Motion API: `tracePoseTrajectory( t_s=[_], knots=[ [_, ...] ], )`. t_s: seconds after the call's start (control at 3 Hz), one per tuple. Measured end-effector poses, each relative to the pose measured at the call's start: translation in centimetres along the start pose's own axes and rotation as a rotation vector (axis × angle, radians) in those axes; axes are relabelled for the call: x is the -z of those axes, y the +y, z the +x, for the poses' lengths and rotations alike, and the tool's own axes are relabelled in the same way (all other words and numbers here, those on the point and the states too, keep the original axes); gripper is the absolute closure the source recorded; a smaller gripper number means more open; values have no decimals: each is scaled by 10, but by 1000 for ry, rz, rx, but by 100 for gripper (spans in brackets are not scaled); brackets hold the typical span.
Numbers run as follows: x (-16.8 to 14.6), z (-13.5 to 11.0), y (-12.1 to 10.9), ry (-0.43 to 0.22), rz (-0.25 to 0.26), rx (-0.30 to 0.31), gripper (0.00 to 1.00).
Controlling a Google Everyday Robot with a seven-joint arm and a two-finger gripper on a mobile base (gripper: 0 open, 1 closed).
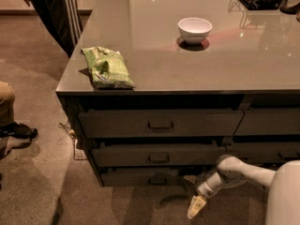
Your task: Open bottom drawer
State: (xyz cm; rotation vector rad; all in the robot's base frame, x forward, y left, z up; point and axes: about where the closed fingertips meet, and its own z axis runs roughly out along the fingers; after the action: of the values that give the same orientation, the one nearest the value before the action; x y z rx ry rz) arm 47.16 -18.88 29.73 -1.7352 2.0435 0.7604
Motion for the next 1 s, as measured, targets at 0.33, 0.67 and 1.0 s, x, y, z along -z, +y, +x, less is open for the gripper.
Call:
tracePoseTrajectory(
  t_s=[0.33,0.67,1.0],
  knots=[
    [-11,12,-18,38,49,32,0],
    [-23,22,-41,72,91,64,0],
    [-35,31,-63,88,114,78,0]
  ],
)
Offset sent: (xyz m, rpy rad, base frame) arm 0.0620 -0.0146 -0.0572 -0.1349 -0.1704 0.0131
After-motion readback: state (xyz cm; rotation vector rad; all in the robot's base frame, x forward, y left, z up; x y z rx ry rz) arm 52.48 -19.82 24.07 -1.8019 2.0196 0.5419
